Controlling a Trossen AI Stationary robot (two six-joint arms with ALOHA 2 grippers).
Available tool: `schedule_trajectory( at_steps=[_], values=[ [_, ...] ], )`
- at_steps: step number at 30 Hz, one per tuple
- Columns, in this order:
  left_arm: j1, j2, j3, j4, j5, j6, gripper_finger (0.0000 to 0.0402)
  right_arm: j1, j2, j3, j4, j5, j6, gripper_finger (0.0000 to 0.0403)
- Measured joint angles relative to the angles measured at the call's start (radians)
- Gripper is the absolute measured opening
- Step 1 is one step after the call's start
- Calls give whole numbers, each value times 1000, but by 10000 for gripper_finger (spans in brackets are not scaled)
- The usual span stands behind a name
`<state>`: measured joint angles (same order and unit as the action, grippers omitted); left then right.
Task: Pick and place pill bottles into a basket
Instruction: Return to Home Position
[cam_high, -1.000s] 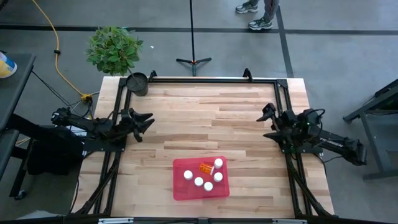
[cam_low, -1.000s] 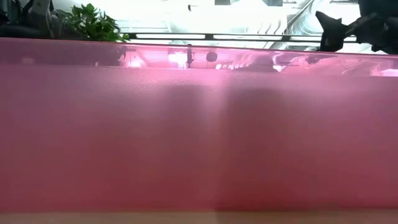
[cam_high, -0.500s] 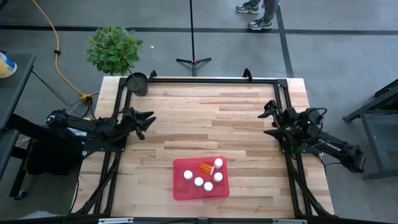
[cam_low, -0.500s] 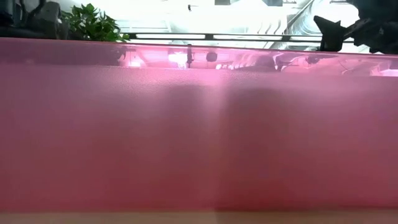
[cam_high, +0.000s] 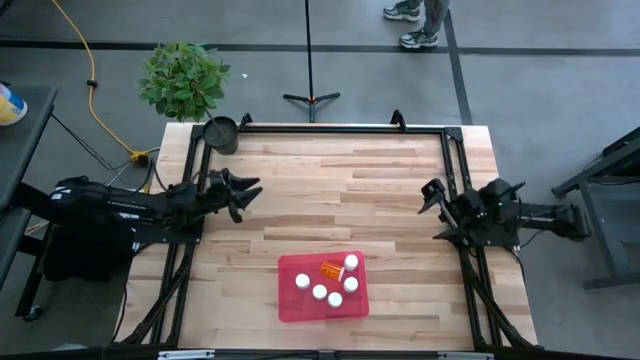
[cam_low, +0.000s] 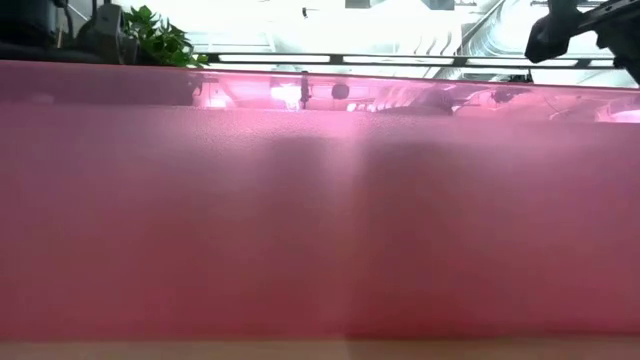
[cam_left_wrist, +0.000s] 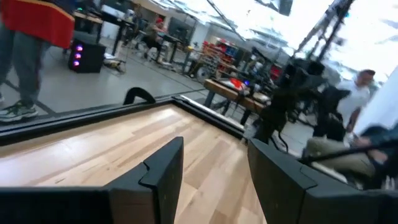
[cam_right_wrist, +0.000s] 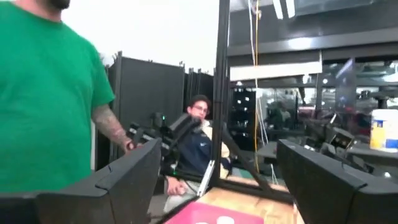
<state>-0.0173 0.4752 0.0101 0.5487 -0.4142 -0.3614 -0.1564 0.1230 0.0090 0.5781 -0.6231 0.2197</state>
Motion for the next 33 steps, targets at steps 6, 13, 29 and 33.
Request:
schedule_trajectory(
  at_steps=[6, 13, 29, 33],
  values=[
    [-2, 130, 0, 201, 150, 195, 211, 71, 0, 0, -91, 129, -68, 312],
    [-2, 143, 0, 269, 193, 239, 211, 72, 0, 0, -129, 132, -71, 312],
    [-2, 143, 0, 240, 222, 199, 211, 72, 0, -1, -303, 156, -50, 312],
    [-2, 142, 0, 209, 222, 199, 211, 72, 0, -1, -343, 158, -41, 312]
  ],
)
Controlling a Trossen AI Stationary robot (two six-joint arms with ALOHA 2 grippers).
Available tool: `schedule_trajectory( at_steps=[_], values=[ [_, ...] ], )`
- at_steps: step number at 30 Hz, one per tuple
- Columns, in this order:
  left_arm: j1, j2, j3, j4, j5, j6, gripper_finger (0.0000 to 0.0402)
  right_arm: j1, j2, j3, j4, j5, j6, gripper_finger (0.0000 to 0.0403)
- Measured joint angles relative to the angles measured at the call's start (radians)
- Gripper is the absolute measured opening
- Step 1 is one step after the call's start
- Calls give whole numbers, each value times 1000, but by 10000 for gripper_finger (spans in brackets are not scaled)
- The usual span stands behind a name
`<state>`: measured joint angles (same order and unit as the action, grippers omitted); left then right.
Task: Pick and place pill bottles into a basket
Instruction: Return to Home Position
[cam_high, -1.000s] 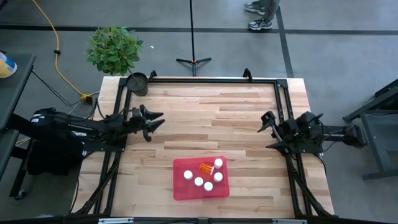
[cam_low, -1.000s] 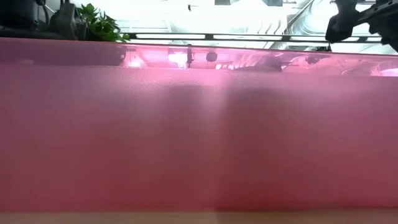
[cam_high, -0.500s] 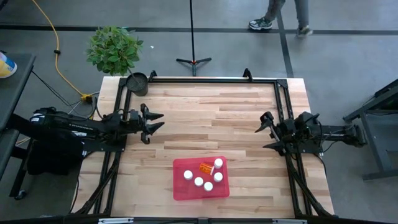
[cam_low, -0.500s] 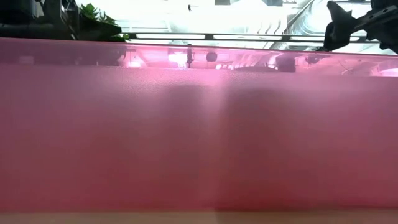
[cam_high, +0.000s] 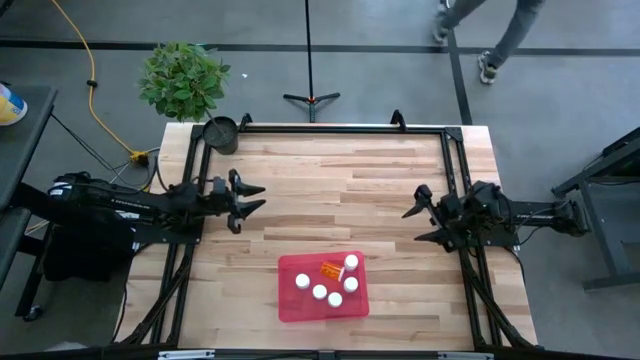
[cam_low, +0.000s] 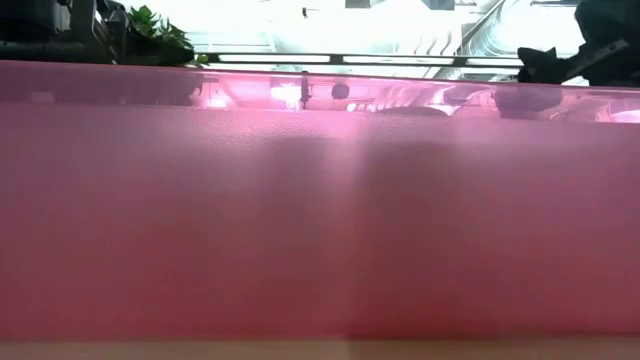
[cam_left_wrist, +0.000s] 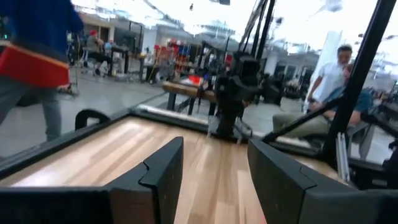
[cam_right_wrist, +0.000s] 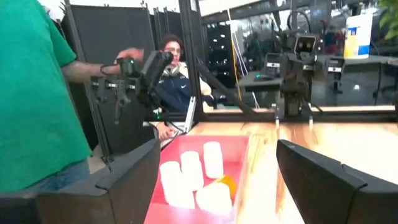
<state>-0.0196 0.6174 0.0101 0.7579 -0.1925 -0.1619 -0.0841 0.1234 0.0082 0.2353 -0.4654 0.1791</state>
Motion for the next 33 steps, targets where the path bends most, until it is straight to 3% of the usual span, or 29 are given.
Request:
schedule_trajectory(
  at_steps=[9, 20, 27, 33],
  values=[
    [0, -47, 0, -188, -1, 0, 211, 0, 0, 0, -31, 0, 2, 312],
    [0, -464, 0, -712, 0, 0, 211, 0, 1, 0, -37, -1, 3, 312],
    [0, -605, 4, -703, 2, 0, 211, 0, 0, 0, -37, -1, 3, 312],
    [0, -611, 5, -717, 1, 0, 211, 0, 1, 0, -37, -1, 3, 312]
  ],
)
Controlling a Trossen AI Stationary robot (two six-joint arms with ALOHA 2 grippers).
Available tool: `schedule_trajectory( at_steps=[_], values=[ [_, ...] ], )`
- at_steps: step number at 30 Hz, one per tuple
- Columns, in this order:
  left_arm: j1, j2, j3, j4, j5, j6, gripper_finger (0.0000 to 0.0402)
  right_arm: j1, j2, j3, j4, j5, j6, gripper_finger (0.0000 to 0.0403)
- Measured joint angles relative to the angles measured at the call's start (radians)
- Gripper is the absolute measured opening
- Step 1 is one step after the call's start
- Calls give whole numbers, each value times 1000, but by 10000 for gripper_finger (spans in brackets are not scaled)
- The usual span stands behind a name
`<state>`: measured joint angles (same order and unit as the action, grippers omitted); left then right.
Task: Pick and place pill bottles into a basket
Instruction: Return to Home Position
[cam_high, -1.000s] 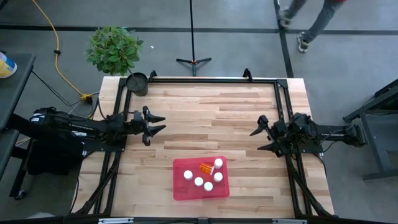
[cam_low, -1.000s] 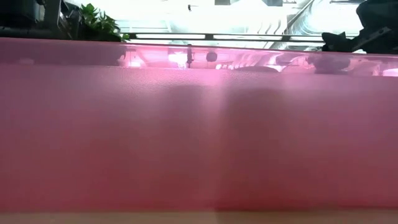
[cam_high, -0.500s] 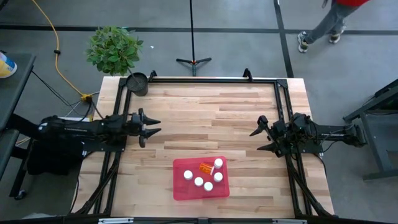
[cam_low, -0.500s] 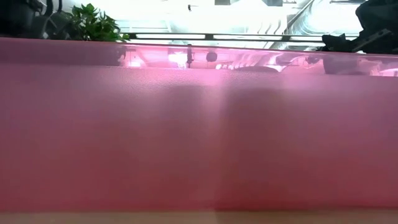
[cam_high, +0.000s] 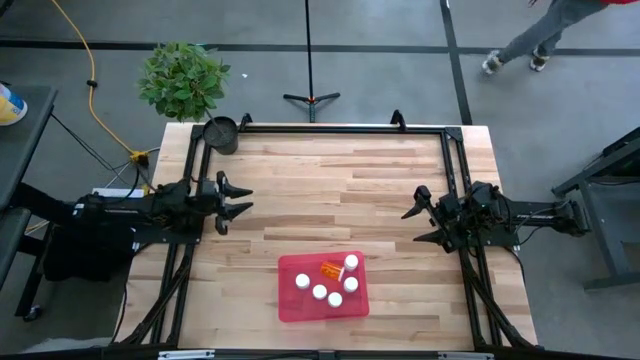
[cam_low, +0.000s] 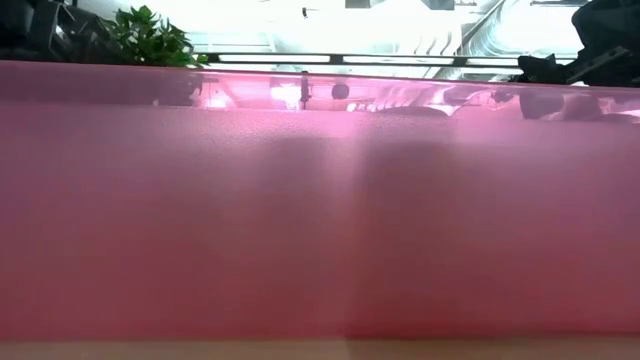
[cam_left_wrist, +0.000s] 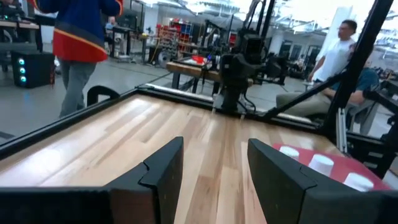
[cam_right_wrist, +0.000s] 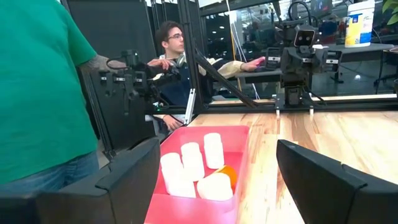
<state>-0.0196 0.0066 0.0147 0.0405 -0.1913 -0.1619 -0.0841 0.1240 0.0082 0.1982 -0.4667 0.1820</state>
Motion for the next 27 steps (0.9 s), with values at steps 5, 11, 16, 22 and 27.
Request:
schedule_trajectory(
  at_steps=[5, 11, 16, 22, 27],
  values=[
    [0, 2, 0, -18, 0, 0, 211, 0, 0, 0, -1, 0, 0, 312],
    [0, 4, 2, -20, 0, 0, 211, 0, 0, 0, -2, 0, 0, 312],
    [0, 4, 2, -21, 0, 0, 211, 0, 0, 0, -2, 0, 0, 312],
    [0, 4, 3, -22, 0, 0, 211, 0, 0, 0, -3, 0, 0, 312],
    [0, 5, 4, -22, 0, 0, 211, 0, 0, 0, -3, 0, 0, 312]
  ],
)
